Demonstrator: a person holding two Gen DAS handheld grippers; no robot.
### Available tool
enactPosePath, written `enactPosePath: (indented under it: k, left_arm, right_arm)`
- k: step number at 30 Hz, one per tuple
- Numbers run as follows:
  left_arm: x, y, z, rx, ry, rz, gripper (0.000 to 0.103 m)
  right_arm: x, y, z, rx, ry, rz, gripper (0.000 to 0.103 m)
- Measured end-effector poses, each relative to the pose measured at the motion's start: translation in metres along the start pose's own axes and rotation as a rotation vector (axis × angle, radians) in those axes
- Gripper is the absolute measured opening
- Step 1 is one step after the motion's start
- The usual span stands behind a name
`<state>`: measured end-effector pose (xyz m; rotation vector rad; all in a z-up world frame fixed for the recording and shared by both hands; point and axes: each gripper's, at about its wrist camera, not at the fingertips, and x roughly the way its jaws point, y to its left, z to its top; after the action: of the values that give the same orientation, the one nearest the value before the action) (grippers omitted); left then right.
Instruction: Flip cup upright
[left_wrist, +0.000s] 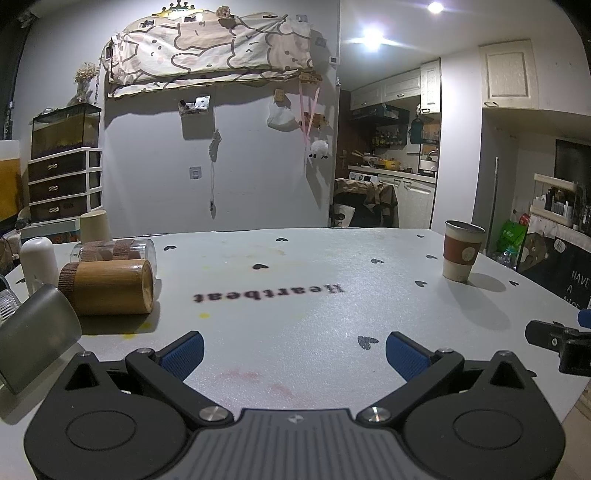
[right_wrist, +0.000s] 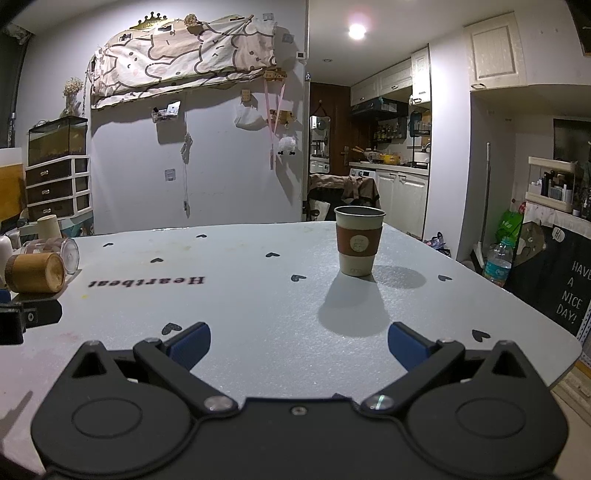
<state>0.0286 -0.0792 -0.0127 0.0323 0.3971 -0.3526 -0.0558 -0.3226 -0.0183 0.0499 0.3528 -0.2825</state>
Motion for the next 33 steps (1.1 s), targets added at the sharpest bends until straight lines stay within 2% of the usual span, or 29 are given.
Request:
enactPosePath:
  k: [33]
  left_arm:
    - [0.0021, -0.0048, -0.0013, 0.006, 0.005, -0.001, 0.103]
  right_arm:
    - [0.0003, -0.0008, -0.0004, 0.000, 0.001, -0.003, 0.103]
